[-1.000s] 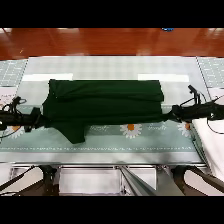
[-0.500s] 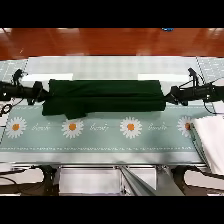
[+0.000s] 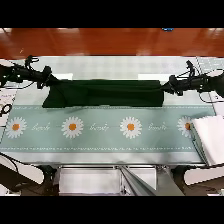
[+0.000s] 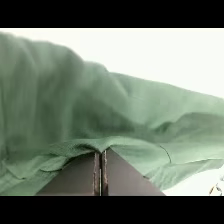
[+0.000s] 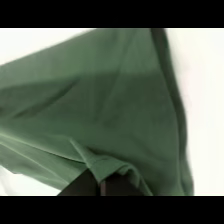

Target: Fold the shirts.

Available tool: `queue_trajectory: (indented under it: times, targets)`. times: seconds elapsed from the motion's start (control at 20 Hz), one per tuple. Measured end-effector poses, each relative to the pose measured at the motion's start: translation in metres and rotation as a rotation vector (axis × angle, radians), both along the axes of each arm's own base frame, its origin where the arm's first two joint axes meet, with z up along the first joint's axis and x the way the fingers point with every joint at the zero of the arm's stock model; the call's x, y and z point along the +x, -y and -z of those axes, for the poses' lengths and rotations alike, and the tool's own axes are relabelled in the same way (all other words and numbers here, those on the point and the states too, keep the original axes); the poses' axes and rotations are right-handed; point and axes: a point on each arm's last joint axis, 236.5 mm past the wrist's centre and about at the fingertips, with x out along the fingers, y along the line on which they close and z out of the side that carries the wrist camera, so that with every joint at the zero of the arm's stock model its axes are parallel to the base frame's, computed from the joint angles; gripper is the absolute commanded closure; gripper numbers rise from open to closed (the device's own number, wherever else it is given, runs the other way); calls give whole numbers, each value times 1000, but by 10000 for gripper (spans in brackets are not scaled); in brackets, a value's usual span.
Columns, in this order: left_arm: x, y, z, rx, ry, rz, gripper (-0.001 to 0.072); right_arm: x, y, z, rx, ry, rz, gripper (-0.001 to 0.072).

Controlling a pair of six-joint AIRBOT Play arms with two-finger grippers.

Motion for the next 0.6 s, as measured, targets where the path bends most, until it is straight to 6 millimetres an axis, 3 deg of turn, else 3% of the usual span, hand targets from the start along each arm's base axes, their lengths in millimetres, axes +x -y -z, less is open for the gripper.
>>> queue_trajectory:
  times: [0.1,0.15,0.2,0.3,0.4,0.6]
  targets:
    - [5,0,5,-1,-3,3,661,8,1,4,11,3,19,664]
    - [7,1,7,0,-1,6,462,10,1,6,13,2,26,450]
    - [9,1,9,2,0,7,211,13,3,8,14,2,35,301]
    - [7,4,7,-3,-6,30,200,17,5,8,17,5,48,299]
    - [1,-3,-1,8,-18,47,200,19,11,-7,34,16,50,298]
    - [-12,-58,-49,184,30,-5,200,8,58,-70,33,91,83,297]
